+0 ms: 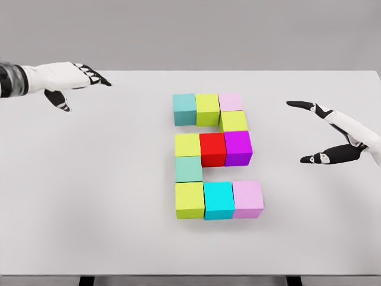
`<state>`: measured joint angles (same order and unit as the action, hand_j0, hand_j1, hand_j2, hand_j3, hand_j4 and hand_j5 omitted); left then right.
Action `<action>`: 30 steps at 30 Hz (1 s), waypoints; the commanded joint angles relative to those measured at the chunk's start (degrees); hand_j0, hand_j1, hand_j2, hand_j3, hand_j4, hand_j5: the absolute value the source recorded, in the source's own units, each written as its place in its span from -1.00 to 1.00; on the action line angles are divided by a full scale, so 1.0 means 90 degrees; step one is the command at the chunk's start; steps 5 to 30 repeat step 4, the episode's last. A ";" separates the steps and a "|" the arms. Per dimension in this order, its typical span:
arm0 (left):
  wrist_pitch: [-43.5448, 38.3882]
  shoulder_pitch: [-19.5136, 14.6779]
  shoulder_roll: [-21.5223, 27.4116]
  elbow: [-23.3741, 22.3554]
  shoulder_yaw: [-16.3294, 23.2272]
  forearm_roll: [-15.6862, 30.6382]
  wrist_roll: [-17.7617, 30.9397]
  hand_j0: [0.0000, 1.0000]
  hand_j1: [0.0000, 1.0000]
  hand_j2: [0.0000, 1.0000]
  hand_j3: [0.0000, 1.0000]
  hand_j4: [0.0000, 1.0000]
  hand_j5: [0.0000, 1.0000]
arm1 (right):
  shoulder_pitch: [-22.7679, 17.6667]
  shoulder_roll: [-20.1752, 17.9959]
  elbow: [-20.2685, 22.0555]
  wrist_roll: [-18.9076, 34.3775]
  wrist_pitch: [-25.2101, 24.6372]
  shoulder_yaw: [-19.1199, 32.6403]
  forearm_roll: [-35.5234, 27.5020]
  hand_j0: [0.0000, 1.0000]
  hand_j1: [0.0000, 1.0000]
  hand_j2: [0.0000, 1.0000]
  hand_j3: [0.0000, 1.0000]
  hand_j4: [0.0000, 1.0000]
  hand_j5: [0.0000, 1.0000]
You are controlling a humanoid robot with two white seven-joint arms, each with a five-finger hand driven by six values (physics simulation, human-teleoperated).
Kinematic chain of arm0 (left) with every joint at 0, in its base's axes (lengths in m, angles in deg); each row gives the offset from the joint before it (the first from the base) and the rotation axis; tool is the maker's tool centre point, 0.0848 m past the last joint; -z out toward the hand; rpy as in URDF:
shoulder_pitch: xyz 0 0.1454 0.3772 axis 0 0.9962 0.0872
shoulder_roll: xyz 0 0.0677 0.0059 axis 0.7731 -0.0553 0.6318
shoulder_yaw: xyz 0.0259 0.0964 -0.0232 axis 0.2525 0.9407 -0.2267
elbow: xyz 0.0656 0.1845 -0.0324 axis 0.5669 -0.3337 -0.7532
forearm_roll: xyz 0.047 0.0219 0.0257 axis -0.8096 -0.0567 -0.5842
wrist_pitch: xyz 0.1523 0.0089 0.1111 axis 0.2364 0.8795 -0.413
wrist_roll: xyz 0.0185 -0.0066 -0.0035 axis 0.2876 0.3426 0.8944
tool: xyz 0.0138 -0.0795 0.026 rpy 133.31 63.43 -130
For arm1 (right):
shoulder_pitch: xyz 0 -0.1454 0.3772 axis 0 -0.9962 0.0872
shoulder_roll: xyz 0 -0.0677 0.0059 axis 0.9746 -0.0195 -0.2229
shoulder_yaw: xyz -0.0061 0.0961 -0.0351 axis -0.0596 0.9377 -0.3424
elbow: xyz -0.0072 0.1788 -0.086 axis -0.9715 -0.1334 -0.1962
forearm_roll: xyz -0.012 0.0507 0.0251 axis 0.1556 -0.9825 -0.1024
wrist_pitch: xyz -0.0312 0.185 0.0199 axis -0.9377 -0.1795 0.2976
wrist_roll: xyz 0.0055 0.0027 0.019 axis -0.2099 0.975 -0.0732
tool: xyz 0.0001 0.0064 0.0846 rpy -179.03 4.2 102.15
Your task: Assemble the squares on the desktop into the number 2
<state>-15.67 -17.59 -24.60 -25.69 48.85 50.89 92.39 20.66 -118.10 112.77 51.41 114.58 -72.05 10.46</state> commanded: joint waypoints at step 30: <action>-0.0013 0.0059 0.0604 -0.0398 -0.0033 0.0643 -0.0022 1.00 1.00 1.00 1.00 1.00 1.00 | 0.0000 -0.0016 0.0007 -0.0002 -0.0015 0.0000 -0.0054 1.00 1.00 1.00 1.00 1.00 1.00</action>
